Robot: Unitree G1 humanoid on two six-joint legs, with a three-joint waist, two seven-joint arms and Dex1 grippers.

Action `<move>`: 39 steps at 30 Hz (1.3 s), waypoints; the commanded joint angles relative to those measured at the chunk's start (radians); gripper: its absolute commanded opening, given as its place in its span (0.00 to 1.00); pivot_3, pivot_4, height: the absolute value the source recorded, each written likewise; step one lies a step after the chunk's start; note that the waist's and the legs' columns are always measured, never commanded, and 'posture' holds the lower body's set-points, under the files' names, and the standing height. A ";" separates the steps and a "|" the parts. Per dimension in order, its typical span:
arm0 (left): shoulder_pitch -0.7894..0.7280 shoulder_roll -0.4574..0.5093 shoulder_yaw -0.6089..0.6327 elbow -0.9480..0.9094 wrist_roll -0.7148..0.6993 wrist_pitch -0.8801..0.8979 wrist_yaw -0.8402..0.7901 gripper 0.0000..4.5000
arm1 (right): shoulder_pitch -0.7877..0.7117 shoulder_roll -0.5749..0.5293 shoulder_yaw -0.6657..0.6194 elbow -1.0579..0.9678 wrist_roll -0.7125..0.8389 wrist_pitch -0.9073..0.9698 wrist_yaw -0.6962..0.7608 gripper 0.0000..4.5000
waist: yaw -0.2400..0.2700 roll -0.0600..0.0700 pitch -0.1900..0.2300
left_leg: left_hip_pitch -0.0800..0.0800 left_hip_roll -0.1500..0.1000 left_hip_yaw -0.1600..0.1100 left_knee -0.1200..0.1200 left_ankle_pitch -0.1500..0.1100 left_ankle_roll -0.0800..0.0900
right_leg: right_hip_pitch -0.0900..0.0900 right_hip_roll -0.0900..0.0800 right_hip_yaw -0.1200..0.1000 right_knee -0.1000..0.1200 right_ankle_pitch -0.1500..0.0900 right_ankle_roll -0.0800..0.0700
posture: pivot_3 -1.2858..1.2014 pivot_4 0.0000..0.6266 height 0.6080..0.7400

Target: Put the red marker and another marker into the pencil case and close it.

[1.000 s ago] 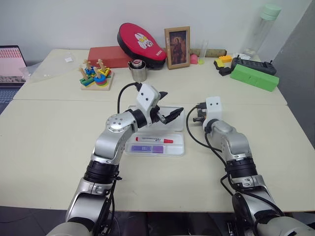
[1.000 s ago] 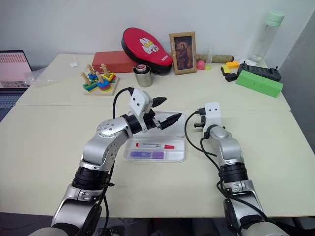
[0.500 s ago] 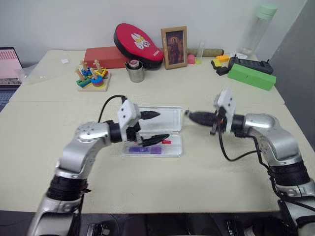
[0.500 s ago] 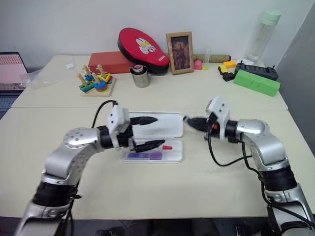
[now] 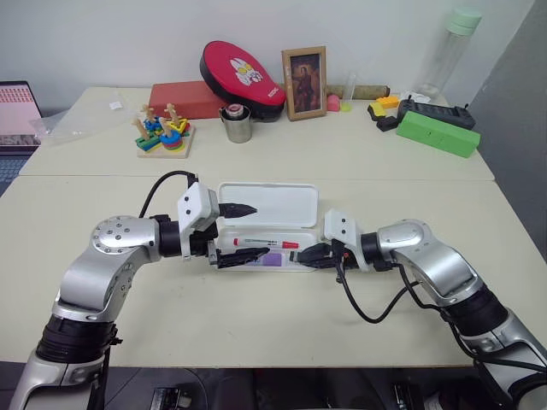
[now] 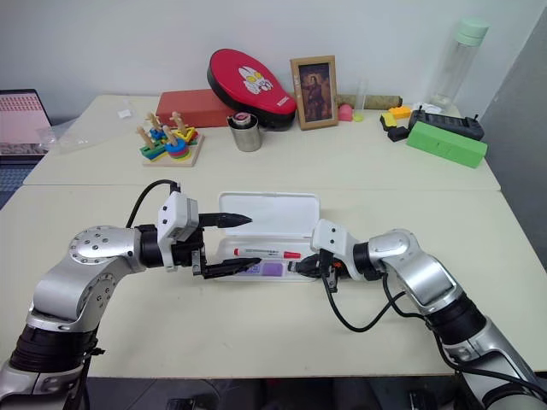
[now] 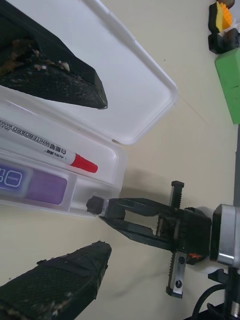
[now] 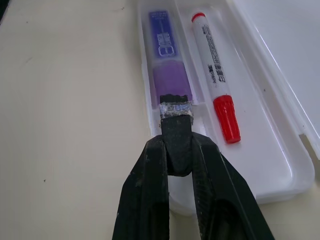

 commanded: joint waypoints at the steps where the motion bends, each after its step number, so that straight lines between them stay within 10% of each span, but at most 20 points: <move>1: 0.003 0.001 0.030 -0.053 -0.026 0.013 0.022 1.00 | -0.021 0.011 -0.007 0.002 -0.018 -0.030 0.010 0.35 | 0.002 0.000 0.000 | 0.000 0.000 0.000 0.000 0.000 0.000 | 0.000 0.000 0.000 0.000 0.000 0.000 | 0.52 0.24 1.00; 15: 0.061 -0.011 0.061 -0.128 -0.057 0.057 0.110 1.00 | -0.049 0.036 -0.025 0.068 -0.042 -0.067 0.013 0.99 | 0.004 0.000 0.000 | 0.000 0.000 0.000 0.000 0.000 0.000 | 0.000 0.000 0.000 0.000 0.000 0.000 | 0.52 0.24 1.00; 20: 0.071 -0.017 0.107 -0.146 -0.072 0.068 0.158 1.00 | -0.078 0.081 -0.112 0.041 0.067 -0.042 0.043 1.00 | 0.003 0.000 0.000 | 0.000 0.000 0.000 0.000 0.000 0.000 | 0.000 0.000 0.000 0.000 0.000 -0.001 | 0.52 0.24 1.00; 31: 0.138 -0.129 0.334 -0.212 -0.201 0.148 0.421 1.00 | -0.511 0.291 -0.284 0.651 -0.018 -0.078 -0.318 0.42 | -0.004 -0.001 -0.001 | 0.001 0.000 -0.001 0.000 0.000 0.000 | 0.001 0.000 -0.001 0.001 0.003 -0.004 | 0.52 0.24 1.00; 39: 0.173 -0.123 0.383 -0.254 -0.257 0.166 0.466 1.00 | -0.662 0.364 -0.231 1.038 -0.149 -0.261 -0.297 0.00 | -0.004 -0.001 0.000 | 0.000 0.000 0.000 -0.002 0.000 0.000 | -0.001 0.000 -0.001 0.001 0.003 -0.005 | 0.52 0.24 1.00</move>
